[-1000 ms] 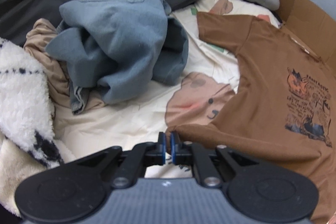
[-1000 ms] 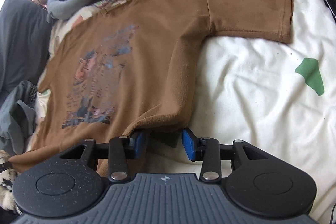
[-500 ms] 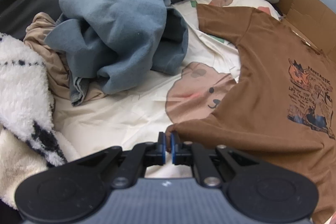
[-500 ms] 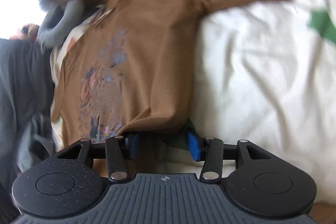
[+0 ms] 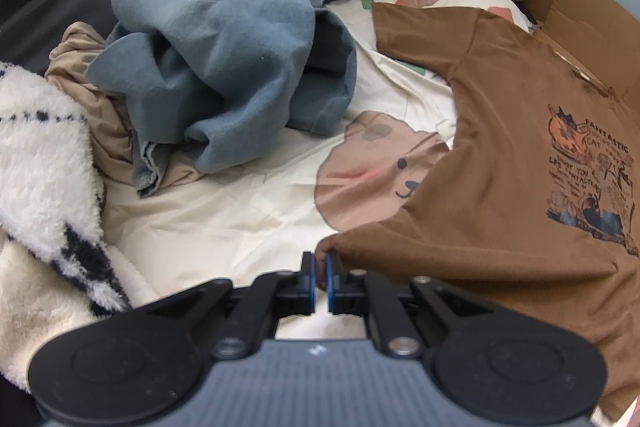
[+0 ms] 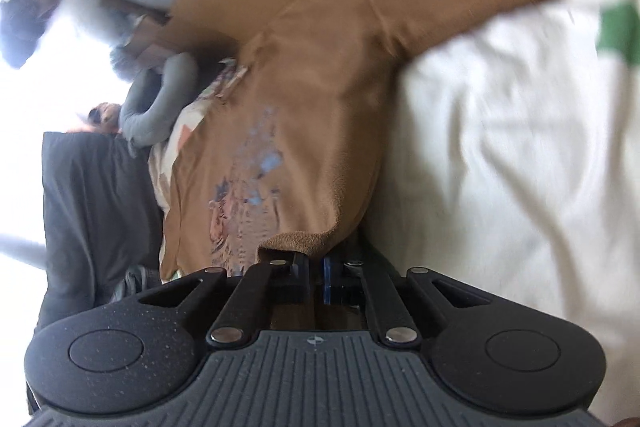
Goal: Fold clothes
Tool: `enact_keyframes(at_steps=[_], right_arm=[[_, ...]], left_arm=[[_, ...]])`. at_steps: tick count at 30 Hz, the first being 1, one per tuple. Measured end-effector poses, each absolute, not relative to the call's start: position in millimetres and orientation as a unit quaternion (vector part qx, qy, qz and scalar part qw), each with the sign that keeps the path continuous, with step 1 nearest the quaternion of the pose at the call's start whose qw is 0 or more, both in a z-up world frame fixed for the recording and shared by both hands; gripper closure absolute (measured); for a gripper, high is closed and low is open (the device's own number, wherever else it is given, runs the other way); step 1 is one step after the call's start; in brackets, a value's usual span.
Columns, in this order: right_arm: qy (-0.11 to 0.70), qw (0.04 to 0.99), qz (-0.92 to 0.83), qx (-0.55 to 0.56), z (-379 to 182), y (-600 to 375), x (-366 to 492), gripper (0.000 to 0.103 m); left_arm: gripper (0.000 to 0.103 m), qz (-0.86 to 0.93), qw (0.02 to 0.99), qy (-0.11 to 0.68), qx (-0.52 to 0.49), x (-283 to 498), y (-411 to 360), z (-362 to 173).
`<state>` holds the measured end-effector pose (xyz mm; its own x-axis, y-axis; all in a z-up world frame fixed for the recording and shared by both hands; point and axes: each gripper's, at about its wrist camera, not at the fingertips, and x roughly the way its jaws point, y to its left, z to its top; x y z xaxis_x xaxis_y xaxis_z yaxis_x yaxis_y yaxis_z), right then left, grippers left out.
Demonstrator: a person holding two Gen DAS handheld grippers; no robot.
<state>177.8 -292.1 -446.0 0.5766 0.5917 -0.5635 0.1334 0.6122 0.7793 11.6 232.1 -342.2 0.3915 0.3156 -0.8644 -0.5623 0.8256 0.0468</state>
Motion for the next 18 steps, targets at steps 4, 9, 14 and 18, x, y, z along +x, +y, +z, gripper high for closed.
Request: enact_keyframes(at_steps=[4,9,14,18], right_arm=[[0.442,0.805,0.153,0.365,-423.3,-296.4,178.1,0.100],[0.456,0.819,0.134,0.322,-404.6,-311.1,174.1,0.101],[0.473,0.825,0.121,0.286,-393.1,-324.8,165.7,0.102],[0.485,0.829,0.130,0.245,-375.7,-328.0,164.3,0.102]], left_arm=[[0.098,0.266,0.826,0.480,-0.128,12.0,231.0,-339.3],[0.098,0.264,0.829,0.475,-0.130,11.8,229.2,-334.4],[0.098,0.262,0.834,0.468,-0.132,9.7,229.1,-328.8],[0.098,0.261,0.837,0.460,-0.136,8.4,229.9,-324.1]])
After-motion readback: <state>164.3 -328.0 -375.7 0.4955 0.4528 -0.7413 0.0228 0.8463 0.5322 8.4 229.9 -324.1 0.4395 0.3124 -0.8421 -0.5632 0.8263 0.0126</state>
